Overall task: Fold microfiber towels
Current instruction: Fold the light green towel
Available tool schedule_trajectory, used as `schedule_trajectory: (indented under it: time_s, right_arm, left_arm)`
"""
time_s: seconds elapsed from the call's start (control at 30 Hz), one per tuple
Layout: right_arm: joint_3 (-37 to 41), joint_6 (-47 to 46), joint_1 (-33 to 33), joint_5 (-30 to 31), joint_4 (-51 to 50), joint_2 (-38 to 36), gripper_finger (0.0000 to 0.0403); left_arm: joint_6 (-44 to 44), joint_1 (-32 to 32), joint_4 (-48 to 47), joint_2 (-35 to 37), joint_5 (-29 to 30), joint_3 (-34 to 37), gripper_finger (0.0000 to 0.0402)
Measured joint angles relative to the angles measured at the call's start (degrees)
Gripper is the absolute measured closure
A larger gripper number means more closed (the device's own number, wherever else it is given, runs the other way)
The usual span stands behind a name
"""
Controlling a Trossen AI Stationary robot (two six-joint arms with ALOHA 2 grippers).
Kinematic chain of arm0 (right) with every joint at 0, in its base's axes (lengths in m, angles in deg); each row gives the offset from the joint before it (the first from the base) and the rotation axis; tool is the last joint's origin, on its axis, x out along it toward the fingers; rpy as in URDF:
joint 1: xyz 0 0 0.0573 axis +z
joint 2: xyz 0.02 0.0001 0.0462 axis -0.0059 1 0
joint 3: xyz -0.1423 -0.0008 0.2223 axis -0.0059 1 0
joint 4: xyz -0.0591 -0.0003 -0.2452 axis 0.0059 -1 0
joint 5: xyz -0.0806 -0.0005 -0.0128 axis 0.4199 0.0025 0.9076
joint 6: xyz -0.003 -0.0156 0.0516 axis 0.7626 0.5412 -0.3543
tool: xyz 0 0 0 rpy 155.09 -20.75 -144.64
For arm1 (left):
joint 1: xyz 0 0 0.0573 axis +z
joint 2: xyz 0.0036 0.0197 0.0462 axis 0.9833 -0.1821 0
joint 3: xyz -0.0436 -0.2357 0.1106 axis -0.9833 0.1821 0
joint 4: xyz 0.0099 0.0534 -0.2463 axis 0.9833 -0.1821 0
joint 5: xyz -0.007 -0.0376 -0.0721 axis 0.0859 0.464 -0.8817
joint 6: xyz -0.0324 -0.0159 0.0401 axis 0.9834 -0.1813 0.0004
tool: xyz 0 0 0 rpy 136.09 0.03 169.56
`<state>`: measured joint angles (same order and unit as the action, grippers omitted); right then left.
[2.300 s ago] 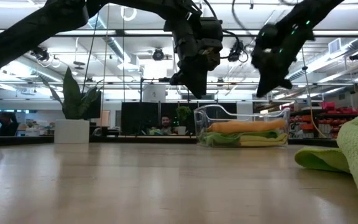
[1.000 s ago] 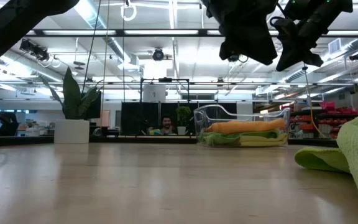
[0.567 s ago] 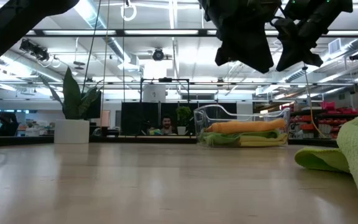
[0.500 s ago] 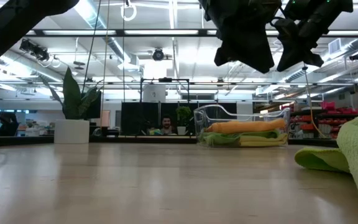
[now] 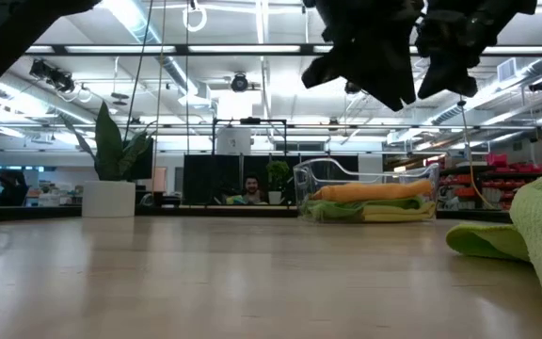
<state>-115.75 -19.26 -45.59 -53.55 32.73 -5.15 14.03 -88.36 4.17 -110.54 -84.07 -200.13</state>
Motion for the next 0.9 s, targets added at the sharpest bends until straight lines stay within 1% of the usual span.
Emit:
schedule_trajectory:
  time_s: [0.17, 0.3, 0.47, 0.57, 0.73, 0.83, 0.9]
  right_arm:
    - [0.00, 4.00, 4.66, -0.02, 0.06, -0.40, 0.0380]
    - [0.00, 4.53, 8.24, -0.02, 0.04, -0.47, 0.0380]
    - [0.00, 5.40, 12.32, -0.02, 0.03, -1.44, 0.0380]
    - [0.00, 5.05, 14.29, -0.04, 0.02, -2.16, 0.0379]
    - [0.00, 4.20, 17.20, -0.06, 0.00, -2.72, 0.0380]
    - [0.00, 3.40, 18.76, -0.88, -0.05, -2.78, 0.0380]
    - [0.00, 2.60, 19.72, -2.10, -0.17, -2.96, 0.0380]
  left_arm:
    - [13.94, -3.11, 0.03, 0.00, 5.98, 0.00, 0.0330]
    - [24.42, -5.51, 0.37, 0.00, 6.52, 0.00, 0.0326]
    - [32.52, -9.11, 0.33, -0.05, 6.47, 0.00, 0.0316]
    - [37.99, -10.17, 0.30, -0.11, 5.03, 0.00, 0.0310]
    - [41.46, -8.91, 1.69, -0.71, 3.29, 1.31, 0.0302]
    - [45.63, -8.09, 6.62, -0.72, -0.95, 5.08, 0.0298]
    - [48.44, -7.95, 7.71, -0.91, -4.99, 7.89, 0.0296]
